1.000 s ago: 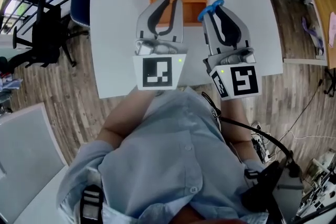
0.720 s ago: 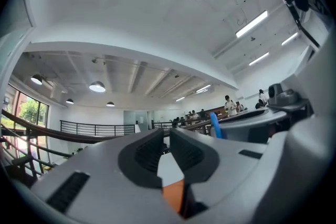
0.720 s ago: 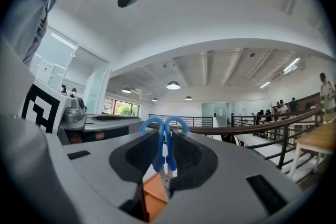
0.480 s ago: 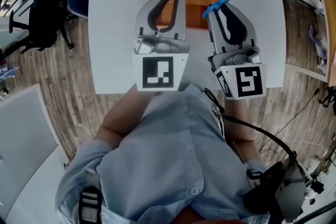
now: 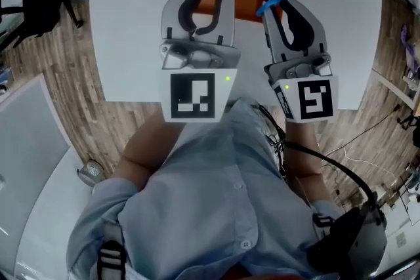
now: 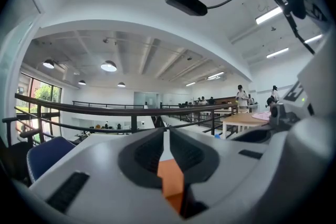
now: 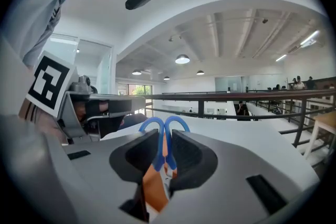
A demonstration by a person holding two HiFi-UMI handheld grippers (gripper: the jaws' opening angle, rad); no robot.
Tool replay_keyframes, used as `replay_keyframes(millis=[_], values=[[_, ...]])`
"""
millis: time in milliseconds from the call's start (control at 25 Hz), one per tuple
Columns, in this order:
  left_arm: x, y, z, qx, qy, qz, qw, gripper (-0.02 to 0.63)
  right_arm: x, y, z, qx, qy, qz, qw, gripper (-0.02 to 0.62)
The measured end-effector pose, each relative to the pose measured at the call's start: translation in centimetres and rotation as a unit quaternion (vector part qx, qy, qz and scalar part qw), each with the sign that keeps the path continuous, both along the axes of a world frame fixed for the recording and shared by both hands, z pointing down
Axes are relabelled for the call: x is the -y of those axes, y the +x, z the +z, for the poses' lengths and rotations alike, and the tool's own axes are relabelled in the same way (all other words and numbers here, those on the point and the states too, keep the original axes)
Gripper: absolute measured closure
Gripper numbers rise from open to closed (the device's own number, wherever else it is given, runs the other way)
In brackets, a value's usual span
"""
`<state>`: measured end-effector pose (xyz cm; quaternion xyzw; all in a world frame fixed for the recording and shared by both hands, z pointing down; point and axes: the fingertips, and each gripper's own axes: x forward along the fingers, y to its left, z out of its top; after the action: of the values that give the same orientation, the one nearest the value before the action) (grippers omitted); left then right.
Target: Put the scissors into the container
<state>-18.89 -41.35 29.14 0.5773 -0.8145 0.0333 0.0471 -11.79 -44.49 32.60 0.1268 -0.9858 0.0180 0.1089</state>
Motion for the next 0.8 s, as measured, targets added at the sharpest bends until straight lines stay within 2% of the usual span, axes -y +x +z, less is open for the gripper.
replay_keyframes(millis=[160, 360, 640, 800], values=[[0.4, -1.3, 2.8, -0.02, -0.022, -0.013, 0.9995, 0.566, -0.1, -0.7, 4.2, -0.036, -0.017, -0.022, 0.999, 0.509], [0.9, -2.0, 4.6, -0.026, -0.026, -0.032, 0.9988, 0.566, 0.4, -0.3, 7.4, -0.063, -0.032, -0.037, 0.997, 0.509], [1.3, -1.2, 7.5, -0.045, -0.048, -0.044, 0.9969, 0.566, 0.1, -0.3, 8.3, -0.059, -0.034, -0.069, 0.995, 0.508], [0.3, -2.8, 8.7, -0.053, -0.056, -0.055, 0.9955, 0.566, -1.1, -2.4, 9.3, -0.076, -0.028, -0.095, 0.992, 0.507]])
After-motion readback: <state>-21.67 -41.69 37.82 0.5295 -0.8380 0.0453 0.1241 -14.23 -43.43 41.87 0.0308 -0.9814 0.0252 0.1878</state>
